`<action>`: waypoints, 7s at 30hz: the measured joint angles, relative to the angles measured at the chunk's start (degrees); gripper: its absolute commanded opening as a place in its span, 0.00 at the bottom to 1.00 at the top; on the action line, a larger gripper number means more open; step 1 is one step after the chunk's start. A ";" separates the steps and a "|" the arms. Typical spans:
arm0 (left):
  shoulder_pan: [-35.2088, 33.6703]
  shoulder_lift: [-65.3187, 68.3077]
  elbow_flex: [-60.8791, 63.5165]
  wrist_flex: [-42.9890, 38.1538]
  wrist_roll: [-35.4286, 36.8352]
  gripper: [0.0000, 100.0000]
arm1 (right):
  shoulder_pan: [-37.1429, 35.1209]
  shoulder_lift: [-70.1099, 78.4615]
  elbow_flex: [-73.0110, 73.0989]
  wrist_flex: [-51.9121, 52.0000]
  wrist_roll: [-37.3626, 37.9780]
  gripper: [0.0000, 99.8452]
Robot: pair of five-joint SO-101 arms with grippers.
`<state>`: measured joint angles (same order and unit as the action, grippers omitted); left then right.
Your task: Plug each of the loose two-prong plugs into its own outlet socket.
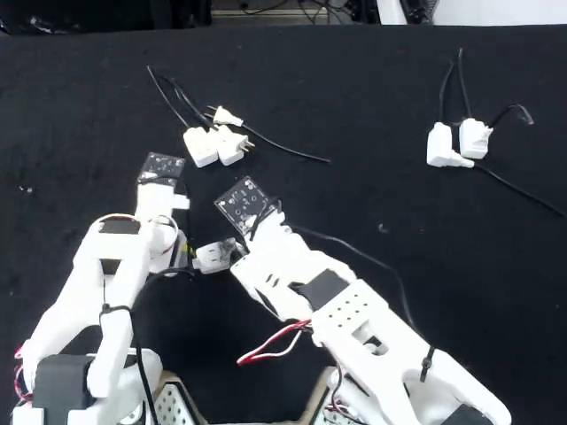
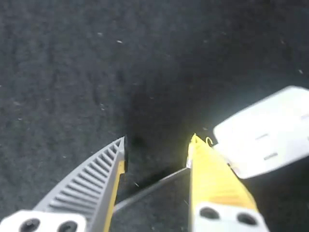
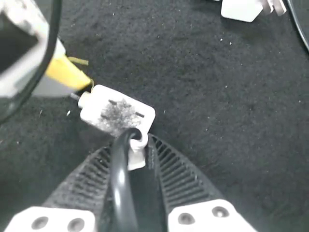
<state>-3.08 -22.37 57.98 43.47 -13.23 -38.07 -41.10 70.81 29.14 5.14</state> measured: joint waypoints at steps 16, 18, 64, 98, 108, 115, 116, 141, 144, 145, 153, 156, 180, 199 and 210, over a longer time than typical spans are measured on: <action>1.67 0.00 0.00 5.19 0.00 0.22 | 0.18 0.00 0.44 -1.67 0.09 0.01; 1.93 0.00 0.00 5.89 0.00 0.22 | 0.88 0.00 0.44 -1.93 -0.09 0.01; -5.10 -28.66 16.18 12.75 4.22 0.22 | 1.76 13.36 -12.57 -2.46 7.65 0.01; -5.10 -28.84 16.18 12.75 4.22 0.22 | -0.70 5.54 -2.02 -8.70 9.05 0.01; -5.10 -28.84 16.18 12.75 4.22 0.22 | -0.70 5.45 -1.05 -10.46 9.05 0.01; -5.10 -28.84 16.18 12.75 4.22 0.22 | 1.23 5.45 -0.97 -11.69 9.14 0.01; -5.10 -28.84 16.18 12.75 4.22 0.22 | 1.23 5.45 -0.97 -11.69 9.14 0.01; -5.10 -28.84 16.18 12.75 4.22 0.22 | 1.49 9.23 -1.05 -13.54 9.05 0.01; -5.10 -28.84 16.18 12.75 4.22 0.22 | 1.49 9.23 -1.05 -13.54 9.05 0.01; -5.10 -28.84 16.18 12.75 4.22 0.22 | 1.49 9.23 -1.05 -13.54 8.62 0.01; -5.10 -28.84 16.18 12.75 4.22 0.22 | 1.05 9.23 -1.05 -13.54 6.59 0.01; -5.10 -28.84 16.18 12.75 4.22 0.22 | -0.18 9.32 -1.05 -13.54 6.68 0.01; -5.10 -28.84 16.18 12.75 4.22 0.22 | -0.26 9.32 -1.14 -12.13 7.91 0.01; -5.27 -28.84 16.18 12.75 4.22 0.22 | -0.26 18.29 -5.63 -11.69 8.26 0.01; -5.27 -28.84 16.18 12.75 4.22 0.22 | -0.26 18.11 -6.24 -9.23 8.26 0.01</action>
<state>-8.35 -51.21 74.15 56.22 -9.01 -38.33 -22.99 64.57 19.91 13.41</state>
